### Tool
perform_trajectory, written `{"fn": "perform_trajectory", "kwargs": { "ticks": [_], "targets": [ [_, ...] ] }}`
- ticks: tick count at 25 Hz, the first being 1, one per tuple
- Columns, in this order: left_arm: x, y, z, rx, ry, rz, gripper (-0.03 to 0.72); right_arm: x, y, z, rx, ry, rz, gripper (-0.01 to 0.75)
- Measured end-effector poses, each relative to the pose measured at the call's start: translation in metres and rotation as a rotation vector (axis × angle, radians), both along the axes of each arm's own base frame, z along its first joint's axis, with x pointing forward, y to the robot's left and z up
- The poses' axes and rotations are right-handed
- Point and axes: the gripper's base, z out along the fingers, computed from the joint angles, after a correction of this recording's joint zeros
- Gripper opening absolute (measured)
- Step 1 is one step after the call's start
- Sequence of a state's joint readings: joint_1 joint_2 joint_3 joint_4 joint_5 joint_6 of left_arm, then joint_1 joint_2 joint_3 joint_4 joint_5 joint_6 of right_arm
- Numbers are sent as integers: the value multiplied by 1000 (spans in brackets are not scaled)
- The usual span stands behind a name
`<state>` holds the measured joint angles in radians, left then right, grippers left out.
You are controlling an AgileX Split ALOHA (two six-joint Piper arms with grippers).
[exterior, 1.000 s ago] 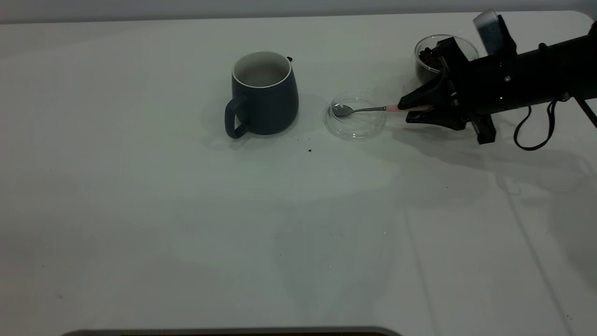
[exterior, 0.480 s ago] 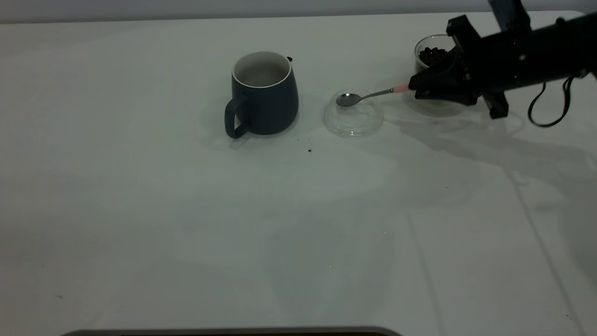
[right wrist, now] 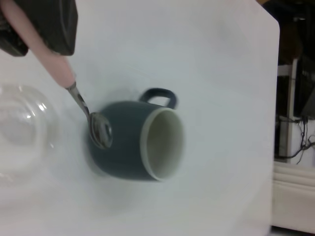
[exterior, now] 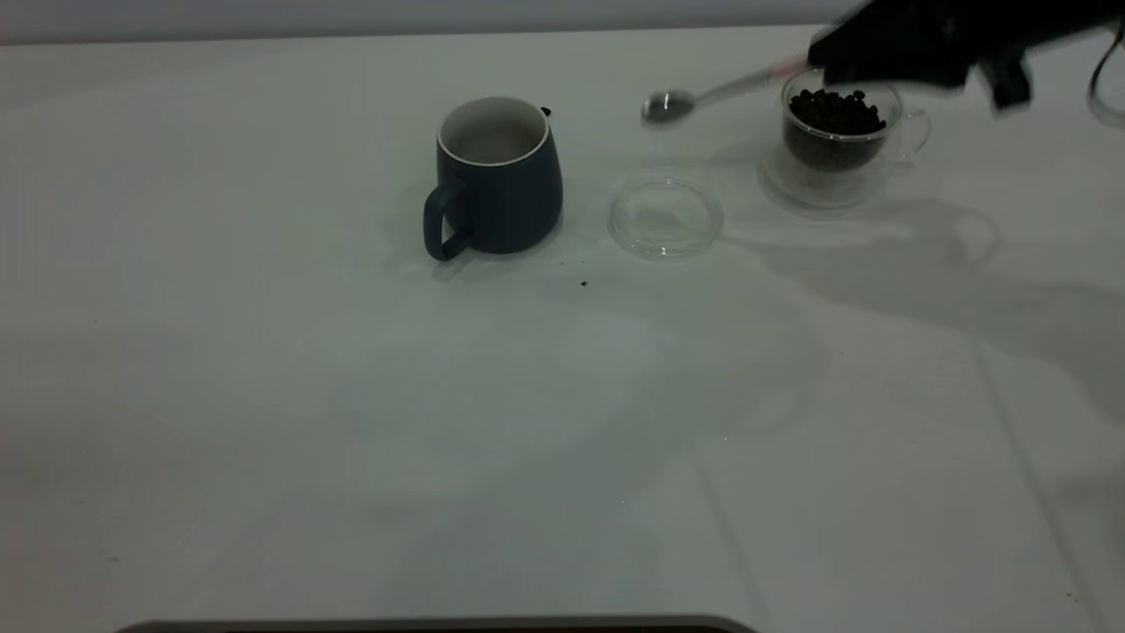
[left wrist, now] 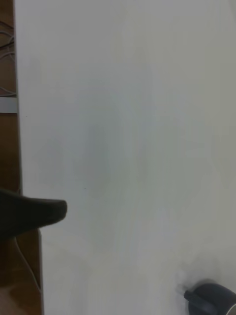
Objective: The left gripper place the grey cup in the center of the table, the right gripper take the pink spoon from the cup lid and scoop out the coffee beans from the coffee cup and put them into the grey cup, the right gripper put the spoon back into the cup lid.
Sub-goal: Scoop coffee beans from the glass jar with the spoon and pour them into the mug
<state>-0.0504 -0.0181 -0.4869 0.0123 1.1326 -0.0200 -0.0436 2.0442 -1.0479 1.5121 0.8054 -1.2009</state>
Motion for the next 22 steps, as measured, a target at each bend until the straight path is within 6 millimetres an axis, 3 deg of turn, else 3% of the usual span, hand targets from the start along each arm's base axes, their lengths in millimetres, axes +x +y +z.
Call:
{"fn": "perform_trajectory", "kwargs": {
  "ticks": [2, 5, 9, 13, 19, 22],
  "targets": [
    [0, 0, 0, 1, 0, 0, 567, -2, -14, 29, -29, -62, -28, 113],
    [0, 0, 0, 1, 0, 0, 567, -7, -45, 55, -74, -73, -107, 113],
    [0, 0, 0, 1, 0, 0, 567, -9, -81, 63, -147, -28, -165, 113],
    [0, 0, 0, 2, 0, -1, 567, -1, -93, 58, -198, 9, -169, 113],
    [0, 0, 0, 2, 0, -1, 567, 10, -88, 16, -225, 71, -141, 113],
    [0, 0, 0, 2, 0, -1, 567, 15, -83, 5, -238, 43, -138, 113]
  ]
}}
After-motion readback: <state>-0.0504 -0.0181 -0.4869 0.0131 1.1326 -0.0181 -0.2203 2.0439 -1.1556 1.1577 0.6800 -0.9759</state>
